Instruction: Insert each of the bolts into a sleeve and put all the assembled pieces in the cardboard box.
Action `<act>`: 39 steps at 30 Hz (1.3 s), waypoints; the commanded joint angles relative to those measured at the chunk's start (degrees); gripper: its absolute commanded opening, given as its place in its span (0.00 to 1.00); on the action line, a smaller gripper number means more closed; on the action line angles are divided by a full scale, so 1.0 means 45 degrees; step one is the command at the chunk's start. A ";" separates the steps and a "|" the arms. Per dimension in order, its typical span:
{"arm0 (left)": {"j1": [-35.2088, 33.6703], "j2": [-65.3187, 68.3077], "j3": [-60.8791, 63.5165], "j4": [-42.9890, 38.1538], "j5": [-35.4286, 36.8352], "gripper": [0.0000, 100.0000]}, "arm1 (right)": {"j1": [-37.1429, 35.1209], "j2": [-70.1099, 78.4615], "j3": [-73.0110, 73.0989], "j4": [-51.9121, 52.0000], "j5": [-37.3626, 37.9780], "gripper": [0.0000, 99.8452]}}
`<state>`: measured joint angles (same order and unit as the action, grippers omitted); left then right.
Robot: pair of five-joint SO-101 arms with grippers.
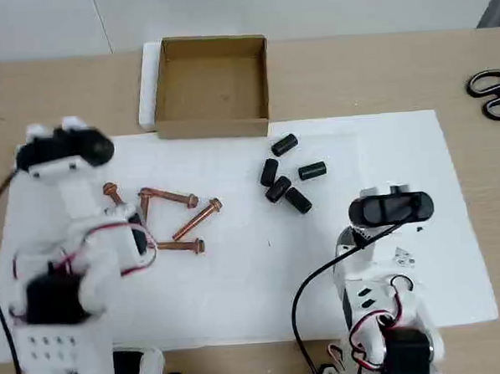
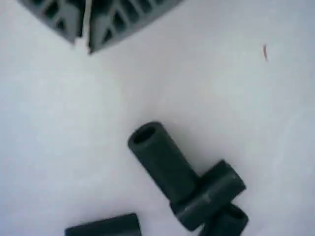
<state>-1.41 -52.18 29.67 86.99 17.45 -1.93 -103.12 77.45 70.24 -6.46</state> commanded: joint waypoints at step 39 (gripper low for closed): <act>-0.0020 0.5040 -0.2764 0.0762 -0.3790 0.01 | 0.0029 1.9096 -1.6352 0.5968 0.5490 0.00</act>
<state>-1.41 -33.10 17.80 90.51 1.45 -2.02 -18.37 6.24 97.58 11.47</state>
